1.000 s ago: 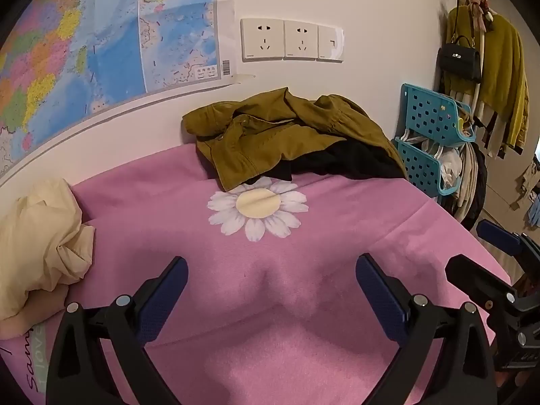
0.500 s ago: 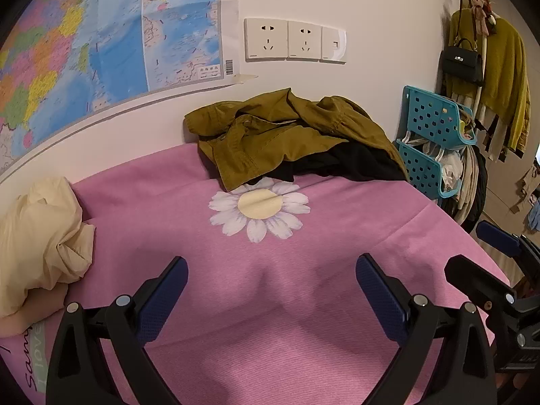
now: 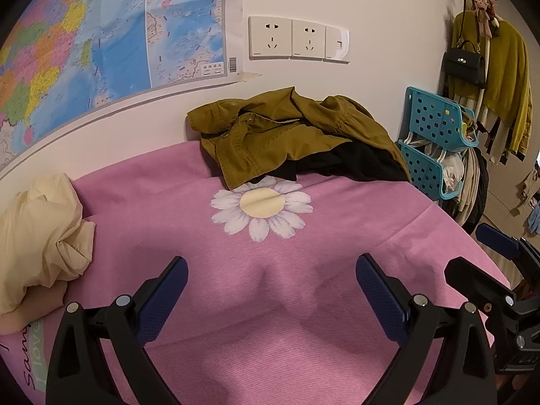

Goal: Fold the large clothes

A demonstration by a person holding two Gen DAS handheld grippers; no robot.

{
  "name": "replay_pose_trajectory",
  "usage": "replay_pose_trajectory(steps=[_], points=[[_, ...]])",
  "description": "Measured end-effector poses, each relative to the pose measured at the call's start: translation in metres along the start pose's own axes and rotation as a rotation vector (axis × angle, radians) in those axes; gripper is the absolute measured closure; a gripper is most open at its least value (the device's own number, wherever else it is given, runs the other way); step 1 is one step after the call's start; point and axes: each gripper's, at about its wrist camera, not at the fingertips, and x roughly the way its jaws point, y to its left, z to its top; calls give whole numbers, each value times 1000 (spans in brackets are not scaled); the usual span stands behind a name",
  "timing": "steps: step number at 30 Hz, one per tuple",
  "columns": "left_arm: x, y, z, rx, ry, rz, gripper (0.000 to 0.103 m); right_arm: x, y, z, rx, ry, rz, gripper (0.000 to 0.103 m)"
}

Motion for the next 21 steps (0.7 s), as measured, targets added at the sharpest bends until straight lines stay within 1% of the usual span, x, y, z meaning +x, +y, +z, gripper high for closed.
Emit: replay_pose_trajectory(steps=[21], points=[[-1, 0, -1, -7, -7, 4, 7, -2, 0, 1, -1, -3, 9, 6]])
